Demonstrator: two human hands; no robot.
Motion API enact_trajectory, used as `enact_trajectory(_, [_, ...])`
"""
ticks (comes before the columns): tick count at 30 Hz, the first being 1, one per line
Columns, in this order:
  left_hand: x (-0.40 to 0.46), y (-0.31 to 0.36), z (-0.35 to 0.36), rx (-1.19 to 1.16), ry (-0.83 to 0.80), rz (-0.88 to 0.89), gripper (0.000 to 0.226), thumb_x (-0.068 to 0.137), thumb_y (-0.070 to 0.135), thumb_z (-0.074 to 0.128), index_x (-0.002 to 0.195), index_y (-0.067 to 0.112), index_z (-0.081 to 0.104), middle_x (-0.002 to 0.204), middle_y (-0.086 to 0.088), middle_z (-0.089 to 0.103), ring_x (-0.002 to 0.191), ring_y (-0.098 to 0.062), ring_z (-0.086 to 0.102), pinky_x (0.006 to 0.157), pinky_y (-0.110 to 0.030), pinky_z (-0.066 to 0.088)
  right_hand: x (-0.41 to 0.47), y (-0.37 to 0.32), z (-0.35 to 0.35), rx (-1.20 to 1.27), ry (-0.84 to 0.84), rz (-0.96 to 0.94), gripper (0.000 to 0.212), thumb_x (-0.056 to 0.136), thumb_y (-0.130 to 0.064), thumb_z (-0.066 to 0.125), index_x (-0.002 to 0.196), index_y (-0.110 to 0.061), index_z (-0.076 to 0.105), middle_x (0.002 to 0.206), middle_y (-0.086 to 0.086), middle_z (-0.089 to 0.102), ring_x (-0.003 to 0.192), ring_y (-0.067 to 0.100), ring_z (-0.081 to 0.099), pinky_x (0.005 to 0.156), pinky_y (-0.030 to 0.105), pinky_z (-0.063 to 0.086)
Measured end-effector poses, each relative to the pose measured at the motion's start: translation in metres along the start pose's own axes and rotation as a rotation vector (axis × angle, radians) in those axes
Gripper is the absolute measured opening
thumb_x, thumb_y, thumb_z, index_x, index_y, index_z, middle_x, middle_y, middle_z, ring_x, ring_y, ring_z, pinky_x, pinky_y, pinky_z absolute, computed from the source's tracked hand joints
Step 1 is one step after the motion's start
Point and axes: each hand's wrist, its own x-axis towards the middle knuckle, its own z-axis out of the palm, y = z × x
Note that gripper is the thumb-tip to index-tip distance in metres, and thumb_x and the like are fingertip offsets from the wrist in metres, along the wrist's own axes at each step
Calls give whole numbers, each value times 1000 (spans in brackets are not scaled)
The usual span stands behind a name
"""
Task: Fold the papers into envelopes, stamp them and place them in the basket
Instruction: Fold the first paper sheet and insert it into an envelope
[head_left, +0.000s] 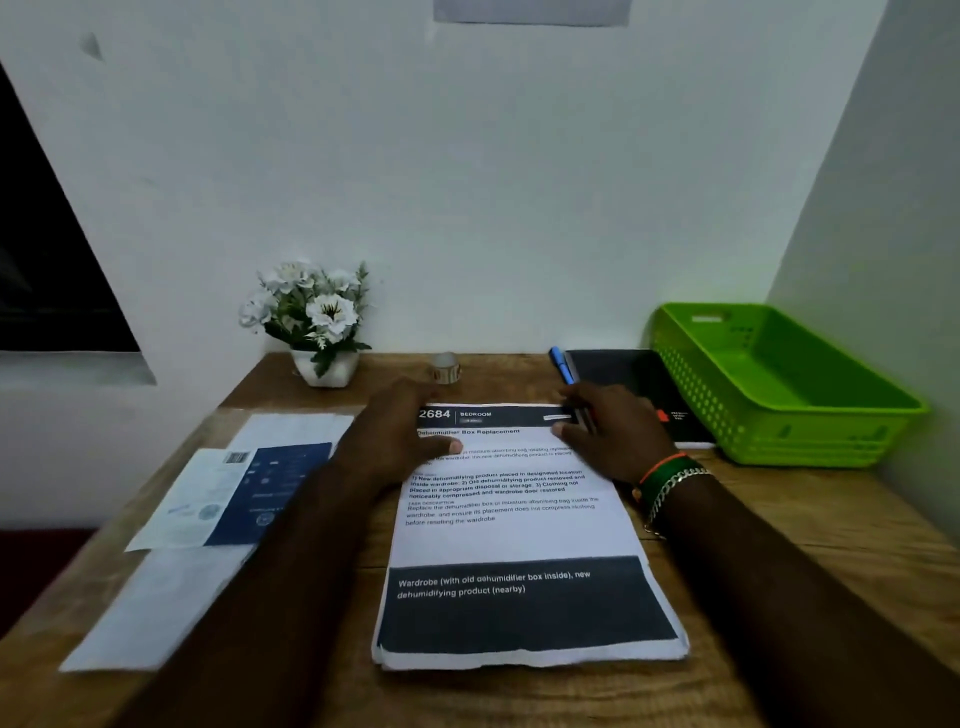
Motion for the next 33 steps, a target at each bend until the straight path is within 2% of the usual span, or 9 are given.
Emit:
enact_trajectory(2, [2,-3,2,-5,31,-2,50,64,52,91,104,37,64,107,11,63,97,-9,60,81,-32,49,0,1,0,41,11,-5,51,80,-50,72,126,-30,63,118,-8,72,117,21,61,99,40,47])
enact_trajectory(6, [1,-2,2,-33,25,-42,52,57,57,90,96,35,63,98,14,68,89,-5,65,71,-28,48,0,-2,-1,122,56,9,48,75,-44,79,119,-30,68,108,-8,75,108,20,65,99,43,49])
enact_trajectory(10, [3,-6,2,-19,67,-34,78,44,73,84,110,36,66,105,12,68,95,-7,66,83,-37,59,-3,-6,-4,291,97,39,48,69,-28,87,114,-29,70,97,-5,74,94,15,69,92,38,54])
enact_trajectory(18, [-4,11,-6,36,109,-19,95,60,39,97,144,25,54,131,-3,49,125,-19,48,101,-29,38,-2,-10,-11,478,140,-38,57,66,9,80,118,-13,68,111,8,63,93,23,67,80,39,58])
enact_trajectory(22, [-3,11,-4,19,109,-28,96,60,36,97,145,25,53,132,-3,46,127,-19,46,101,-26,35,-4,-11,-15,410,122,12,59,69,-7,86,123,-15,66,118,5,62,96,14,62,84,32,53])
enact_trajectory(24, [-3,11,-3,24,88,-46,97,64,38,95,148,25,49,141,-4,46,134,-21,42,108,-31,34,-6,-11,-14,295,60,16,59,73,-24,87,127,-18,65,120,3,65,102,15,61,90,26,47])
enact_trajectory(27, [-2,8,-1,-20,22,-93,97,67,42,92,151,25,45,147,-2,49,133,-21,48,113,-40,41,-8,-13,-9,173,-55,-11,64,77,-43,81,133,-21,60,123,1,70,116,22,60,100,31,47])
enact_trajectory(31, [-2,5,0,-50,12,-119,99,58,53,90,145,32,48,135,5,60,121,-15,59,103,-45,51,-7,-16,-11,174,-33,-7,61,72,-38,86,127,-23,65,113,0,73,108,19,65,95,30,49])
enact_trajectory(33, [-1,2,2,-56,24,-109,100,51,60,87,141,35,50,128,9,62,116,-12,61,100,-44,53,-8,-19,-13,254,-16,21,60,69,-31,90,124,-26,67,105,-2,74,99,12,66,87,21,48])
